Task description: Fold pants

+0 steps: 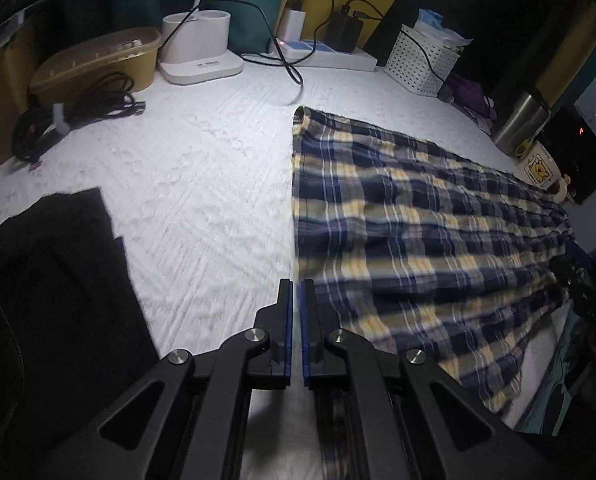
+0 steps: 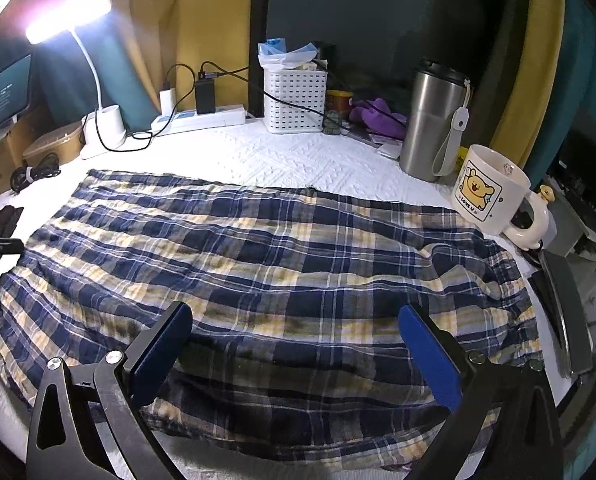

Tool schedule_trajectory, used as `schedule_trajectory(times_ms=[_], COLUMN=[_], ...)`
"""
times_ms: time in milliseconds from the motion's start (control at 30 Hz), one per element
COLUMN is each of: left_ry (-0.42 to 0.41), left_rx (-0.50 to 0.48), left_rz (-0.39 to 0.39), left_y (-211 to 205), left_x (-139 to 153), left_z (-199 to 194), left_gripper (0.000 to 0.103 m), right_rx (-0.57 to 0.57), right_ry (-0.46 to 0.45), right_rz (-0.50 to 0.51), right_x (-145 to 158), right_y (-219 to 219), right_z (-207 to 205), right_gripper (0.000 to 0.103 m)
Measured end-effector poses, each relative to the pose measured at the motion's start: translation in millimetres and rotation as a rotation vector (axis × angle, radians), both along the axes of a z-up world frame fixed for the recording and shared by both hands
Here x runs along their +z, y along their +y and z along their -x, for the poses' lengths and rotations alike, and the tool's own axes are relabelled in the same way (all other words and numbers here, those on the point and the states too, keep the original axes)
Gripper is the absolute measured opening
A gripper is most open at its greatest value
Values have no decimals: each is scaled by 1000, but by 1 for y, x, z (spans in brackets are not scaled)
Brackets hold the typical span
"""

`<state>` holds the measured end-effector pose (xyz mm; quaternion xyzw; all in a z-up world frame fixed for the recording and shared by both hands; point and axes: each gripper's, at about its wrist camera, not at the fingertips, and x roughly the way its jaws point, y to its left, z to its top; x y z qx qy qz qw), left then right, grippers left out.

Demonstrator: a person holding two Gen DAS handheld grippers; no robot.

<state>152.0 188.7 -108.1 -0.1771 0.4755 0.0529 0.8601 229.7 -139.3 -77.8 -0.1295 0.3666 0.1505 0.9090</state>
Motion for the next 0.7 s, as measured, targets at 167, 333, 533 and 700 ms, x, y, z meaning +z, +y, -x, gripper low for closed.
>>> schedule_trajectory(times_ms=[167,333,533,700], left_ry=[26,24,21,-9], left_rx=[-13,-11,-25,-91], left_rz=[39,75,49,-84], left_y=[-11,-21,-32,-43], left_x=[0,-4,-5,-9], left_z=[23,37,49,55], left_gripper=[10,38,38,24], right_rx=[10,15,6,-23], right_ry=[-6,-12,-12,-5], right_rz=[0,3,7,9], right_x=[1,1,0,-3], right_y=[3,4,0,-10], right_z=[7,17,30,40], right_gripper=[103,103,103,103])
